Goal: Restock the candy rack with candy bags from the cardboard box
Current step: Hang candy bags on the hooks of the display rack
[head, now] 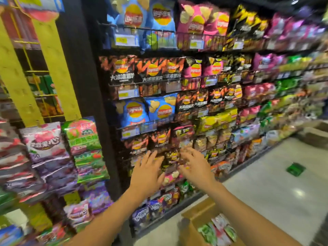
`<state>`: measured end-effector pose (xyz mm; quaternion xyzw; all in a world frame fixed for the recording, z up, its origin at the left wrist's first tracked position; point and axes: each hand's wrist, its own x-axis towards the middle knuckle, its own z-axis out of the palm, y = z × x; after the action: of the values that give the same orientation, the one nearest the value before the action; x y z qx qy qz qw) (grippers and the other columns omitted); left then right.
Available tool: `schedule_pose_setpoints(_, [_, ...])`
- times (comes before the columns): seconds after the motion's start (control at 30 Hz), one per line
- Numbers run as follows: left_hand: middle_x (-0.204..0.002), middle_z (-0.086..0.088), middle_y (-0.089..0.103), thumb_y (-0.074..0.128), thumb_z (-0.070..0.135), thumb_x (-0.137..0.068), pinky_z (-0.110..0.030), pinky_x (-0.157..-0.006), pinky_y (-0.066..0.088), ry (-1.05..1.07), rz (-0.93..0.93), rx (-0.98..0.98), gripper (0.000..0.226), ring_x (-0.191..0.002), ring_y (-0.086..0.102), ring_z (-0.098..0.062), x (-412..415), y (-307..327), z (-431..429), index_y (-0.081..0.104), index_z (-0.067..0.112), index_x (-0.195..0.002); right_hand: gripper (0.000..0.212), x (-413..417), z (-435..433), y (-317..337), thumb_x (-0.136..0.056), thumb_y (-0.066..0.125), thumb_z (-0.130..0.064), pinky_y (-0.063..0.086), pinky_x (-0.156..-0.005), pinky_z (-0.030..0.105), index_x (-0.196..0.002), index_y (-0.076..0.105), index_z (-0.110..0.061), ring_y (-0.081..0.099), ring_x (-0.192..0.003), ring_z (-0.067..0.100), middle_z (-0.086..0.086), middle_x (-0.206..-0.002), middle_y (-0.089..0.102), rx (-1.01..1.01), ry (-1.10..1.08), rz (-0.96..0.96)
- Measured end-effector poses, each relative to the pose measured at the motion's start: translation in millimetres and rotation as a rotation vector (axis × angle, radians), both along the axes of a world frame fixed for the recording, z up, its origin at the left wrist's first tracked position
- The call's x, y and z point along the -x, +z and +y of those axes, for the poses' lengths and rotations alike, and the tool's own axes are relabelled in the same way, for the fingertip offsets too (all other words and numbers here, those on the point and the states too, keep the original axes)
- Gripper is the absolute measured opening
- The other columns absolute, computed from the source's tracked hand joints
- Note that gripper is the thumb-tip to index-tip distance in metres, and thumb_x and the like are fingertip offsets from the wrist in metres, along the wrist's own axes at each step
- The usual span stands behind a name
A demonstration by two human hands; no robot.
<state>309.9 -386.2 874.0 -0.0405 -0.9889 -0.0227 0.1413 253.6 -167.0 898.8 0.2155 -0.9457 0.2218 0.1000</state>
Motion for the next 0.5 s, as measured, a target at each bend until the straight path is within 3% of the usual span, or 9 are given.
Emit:
schedule_pose_setpoints(0.3, [-0.174,-0.003,0.014,0.034,0.064,-0.100,-0.052,-0.127,0.022,-0.181,-0.237,0.008,0.073,-0.161,0.011,-0.029,45.1,-65.0,115.8,0.020,0.031,-0.164,0.052,1.5,124.7,-63.3,-0.098,0.058,-0.048,0.033,-0.121,0.043,-0.147,0.050,-0.031,0.025,-0.151,0.019,-0.004,-0.161,0.034,-0.064,-0.234,-0.200])
schedule_pose_setpoints(0.5, [-0.175,-0.003,0.009,0.033,0.063,-0.104,-0.054,-0.129,0.011,-0.285,-0.343,0.021,0.071,-0.162,0.002,-0.028,95.5,-97.5,164.2,0.017,0.031,-0.165,0.050,25.4,175.2,-92.2,-0.097,0.054,-0.048,0.034,-0.119,0.045,-0.145,0.051,-0.033,0.031,-0.148,0.021,-0.002,-0.160,0.037,-0.067,-0.354,-0.280])
